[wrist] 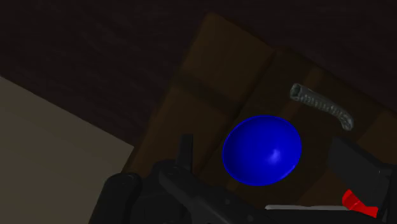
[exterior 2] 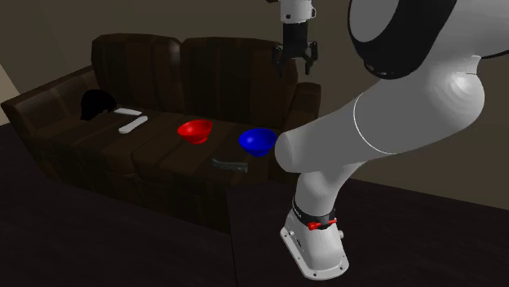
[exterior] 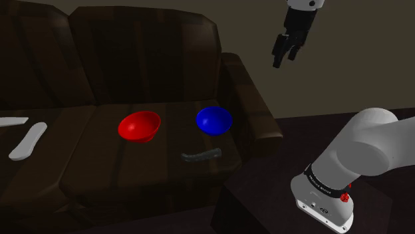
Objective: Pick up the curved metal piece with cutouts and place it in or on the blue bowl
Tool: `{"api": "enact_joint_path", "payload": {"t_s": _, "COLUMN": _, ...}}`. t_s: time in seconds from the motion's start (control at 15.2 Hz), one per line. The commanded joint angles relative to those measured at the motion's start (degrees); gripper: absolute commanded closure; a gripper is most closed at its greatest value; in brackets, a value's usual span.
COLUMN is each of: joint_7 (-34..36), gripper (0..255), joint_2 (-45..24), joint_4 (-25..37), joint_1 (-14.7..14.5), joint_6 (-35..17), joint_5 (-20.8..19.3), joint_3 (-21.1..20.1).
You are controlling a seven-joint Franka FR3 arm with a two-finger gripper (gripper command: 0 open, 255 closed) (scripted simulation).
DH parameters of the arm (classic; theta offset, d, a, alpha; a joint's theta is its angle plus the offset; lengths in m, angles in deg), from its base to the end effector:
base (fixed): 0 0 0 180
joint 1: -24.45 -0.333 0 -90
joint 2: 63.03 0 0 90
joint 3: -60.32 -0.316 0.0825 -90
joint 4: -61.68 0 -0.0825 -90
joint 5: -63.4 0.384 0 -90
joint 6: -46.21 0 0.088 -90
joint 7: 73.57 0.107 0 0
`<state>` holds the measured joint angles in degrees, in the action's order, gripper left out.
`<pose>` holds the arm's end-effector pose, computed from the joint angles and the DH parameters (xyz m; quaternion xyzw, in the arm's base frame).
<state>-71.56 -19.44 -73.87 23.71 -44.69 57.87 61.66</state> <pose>0.3145 -0.0154 0.5797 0.9990 -0.0183 -0.0087 0.0403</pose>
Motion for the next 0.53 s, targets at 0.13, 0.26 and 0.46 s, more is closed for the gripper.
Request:
{"api": "enact_joint_path", "payload": {"t_s": 0.13, "joint_7": -2.6, "gripper": 0, "joint_2": -2.0, "joint_4": -1.9, "joint_1": -1.3, "joint_6": -3.7, "joint_5": 0.2, "joint_3": 0.7}}
{"api": "enact_joint_path", "payload": {"t_s": 0.26, "joint_7": -5.2, "gripper": 0, "joint_2": -4.3, "joint_4": -3.6, "joint_1": -2.6, "joint_6": -7.5, "joint_5": 0.5, "joint_3": 1.3}}
{"api": "enact_joint_path", "payload": {"t_s": 0.46, "joint_7": -9.1, "gripper": 0, "joint_2": -8.2, "joint_4": -5.6, "joint_1": -4.6, "joint_6": -13.0, "joint_5": 1.1, "joint_3": 2.2}}
